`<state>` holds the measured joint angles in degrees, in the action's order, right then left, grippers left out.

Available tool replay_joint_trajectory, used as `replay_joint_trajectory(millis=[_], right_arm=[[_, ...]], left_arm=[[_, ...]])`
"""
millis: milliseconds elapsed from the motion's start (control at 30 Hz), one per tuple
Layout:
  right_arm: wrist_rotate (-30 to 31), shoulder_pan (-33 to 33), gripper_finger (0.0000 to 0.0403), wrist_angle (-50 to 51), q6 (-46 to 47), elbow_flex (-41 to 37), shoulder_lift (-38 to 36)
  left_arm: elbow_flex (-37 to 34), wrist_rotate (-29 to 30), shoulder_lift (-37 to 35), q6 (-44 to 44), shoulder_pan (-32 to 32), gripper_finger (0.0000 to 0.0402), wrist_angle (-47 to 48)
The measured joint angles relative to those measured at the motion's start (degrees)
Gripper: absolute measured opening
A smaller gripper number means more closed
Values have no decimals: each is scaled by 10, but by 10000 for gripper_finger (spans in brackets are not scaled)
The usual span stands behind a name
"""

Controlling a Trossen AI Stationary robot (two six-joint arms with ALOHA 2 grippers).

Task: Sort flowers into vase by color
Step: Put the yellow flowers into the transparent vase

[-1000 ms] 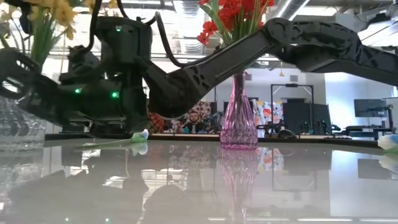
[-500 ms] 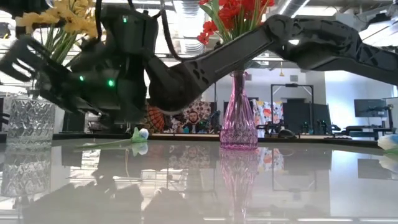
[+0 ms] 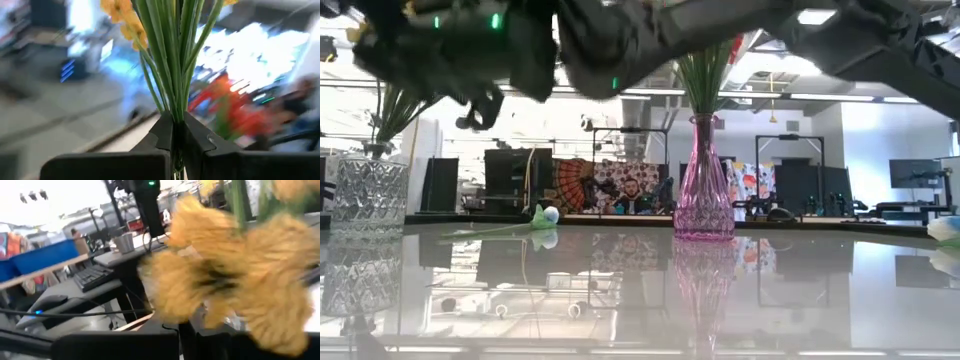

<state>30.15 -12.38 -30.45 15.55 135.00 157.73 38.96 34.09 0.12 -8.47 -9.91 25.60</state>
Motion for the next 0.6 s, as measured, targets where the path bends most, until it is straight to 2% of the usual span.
replay_joint_trajectory(millis=[133, 200, 333, 467, 600], right_arm=[[-3, 0, 20, 65, -23, 0, -26], [-3, 0, 20, 91, -30, 0, -37], [-3, 1, 21, 107, -65, 0, -53], [-3, 1, 36, 106, -85, 0, -75], [-28, 1, 66, 102, -91, 0, -105]], left_arm=[[6, -150, 1, 37, 0, 0, -121], [5, -231, 1, 25, 0, 0, -133], [0, -328, 1, -1, 0, 0, -133], [-11, -390, 1, -19, 0, 0, -126], [-24, -396, 1, -35, 0, 0, -121]])
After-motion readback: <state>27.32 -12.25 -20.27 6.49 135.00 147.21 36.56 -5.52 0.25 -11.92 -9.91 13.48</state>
